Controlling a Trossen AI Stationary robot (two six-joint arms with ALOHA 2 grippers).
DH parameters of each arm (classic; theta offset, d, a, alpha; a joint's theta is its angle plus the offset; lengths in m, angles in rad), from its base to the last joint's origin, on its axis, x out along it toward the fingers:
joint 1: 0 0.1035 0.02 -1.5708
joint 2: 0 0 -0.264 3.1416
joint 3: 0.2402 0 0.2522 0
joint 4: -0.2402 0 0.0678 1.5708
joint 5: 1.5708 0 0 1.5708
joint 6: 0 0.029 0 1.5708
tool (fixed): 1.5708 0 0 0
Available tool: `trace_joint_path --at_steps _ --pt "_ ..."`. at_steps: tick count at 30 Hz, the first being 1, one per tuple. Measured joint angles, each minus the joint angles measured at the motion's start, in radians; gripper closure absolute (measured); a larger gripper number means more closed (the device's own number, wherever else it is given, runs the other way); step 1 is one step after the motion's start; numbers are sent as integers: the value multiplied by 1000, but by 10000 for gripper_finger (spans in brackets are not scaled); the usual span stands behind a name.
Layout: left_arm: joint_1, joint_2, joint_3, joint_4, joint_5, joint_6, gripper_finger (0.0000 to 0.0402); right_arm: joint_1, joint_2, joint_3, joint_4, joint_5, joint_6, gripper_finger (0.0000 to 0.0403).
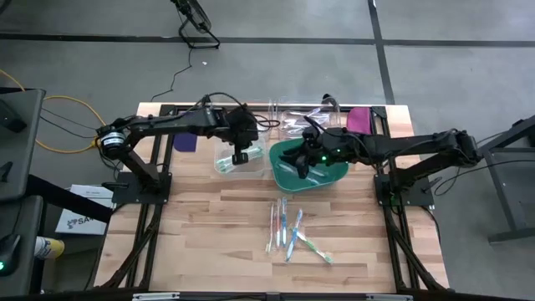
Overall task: Pick & Place Toothbrushes
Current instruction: Put the blue toothbrush into the green bin
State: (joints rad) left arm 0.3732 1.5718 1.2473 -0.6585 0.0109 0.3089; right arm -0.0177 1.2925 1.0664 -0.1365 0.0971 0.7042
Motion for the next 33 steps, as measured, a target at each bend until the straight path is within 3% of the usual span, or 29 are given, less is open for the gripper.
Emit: trace_joint_path --at_steps 7,12,24,28,33 --pt "0 -85 37 -23 -4 24 398 49 -31 0 -181 -125 187 256" --pt "0 -192 36 -26 -25 33 398 149 -23 0 -325 -134 369 256" --pt "-15 -322 35 -59 -32 61 398 459 -13 -14 -587 135 875 256" --pt "-16 -324 35 -81 -32 62 398 552 -10 -99 -531 178 1032 255" --pt "-16 -324 35 -86 -31 64 398 656 -9 -287 -260 312 1200 229"
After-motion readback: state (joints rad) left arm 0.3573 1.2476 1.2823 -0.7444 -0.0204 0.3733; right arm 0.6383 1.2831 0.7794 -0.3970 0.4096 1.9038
